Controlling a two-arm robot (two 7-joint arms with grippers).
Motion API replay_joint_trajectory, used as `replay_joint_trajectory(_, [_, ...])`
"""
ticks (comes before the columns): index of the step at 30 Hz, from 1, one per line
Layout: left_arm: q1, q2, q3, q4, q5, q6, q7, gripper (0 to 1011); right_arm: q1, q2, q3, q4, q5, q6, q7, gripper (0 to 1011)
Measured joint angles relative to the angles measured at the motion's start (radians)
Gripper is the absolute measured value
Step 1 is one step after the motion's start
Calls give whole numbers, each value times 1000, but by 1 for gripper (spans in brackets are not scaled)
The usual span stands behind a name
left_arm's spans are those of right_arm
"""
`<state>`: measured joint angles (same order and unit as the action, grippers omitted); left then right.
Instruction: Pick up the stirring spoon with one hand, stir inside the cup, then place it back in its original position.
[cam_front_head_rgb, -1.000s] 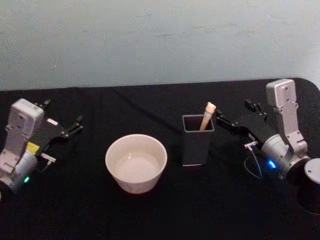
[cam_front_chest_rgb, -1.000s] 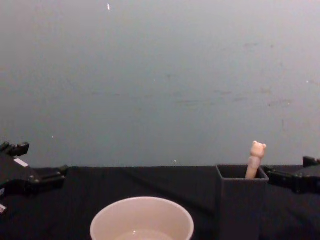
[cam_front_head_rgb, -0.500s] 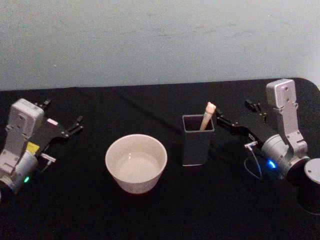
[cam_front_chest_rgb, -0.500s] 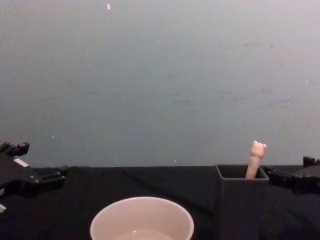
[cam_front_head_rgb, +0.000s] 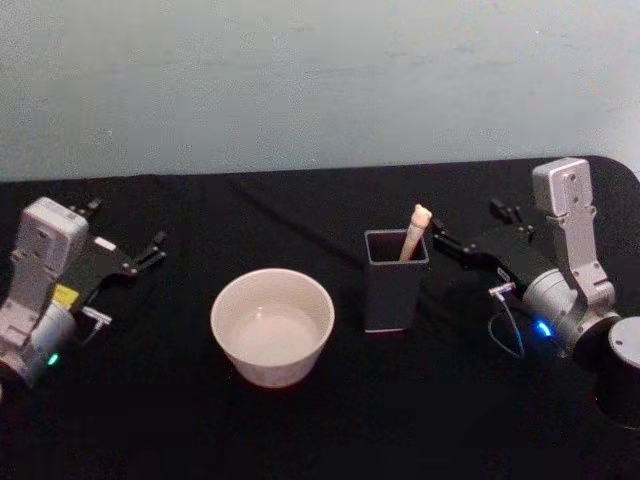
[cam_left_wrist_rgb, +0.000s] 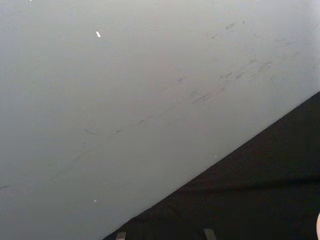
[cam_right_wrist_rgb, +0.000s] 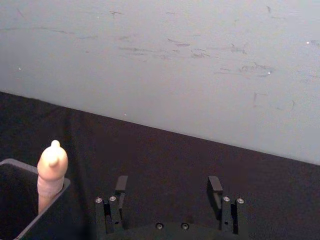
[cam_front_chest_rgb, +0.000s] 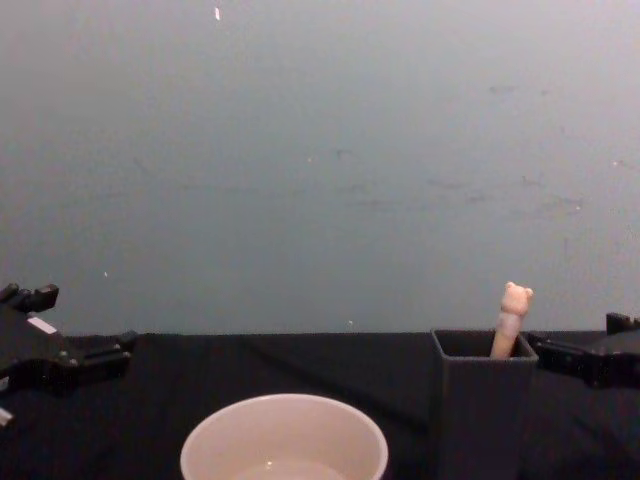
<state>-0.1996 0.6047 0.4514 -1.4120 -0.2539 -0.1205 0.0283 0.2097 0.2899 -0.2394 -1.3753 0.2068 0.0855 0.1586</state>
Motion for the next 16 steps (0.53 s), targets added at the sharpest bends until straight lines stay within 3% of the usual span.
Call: replay_joint_trajectory(16, [0, 0, 0, 0, 0, 0, 0, 1001, 0, 0, 0, 0, 0, 0, 0, 1000])
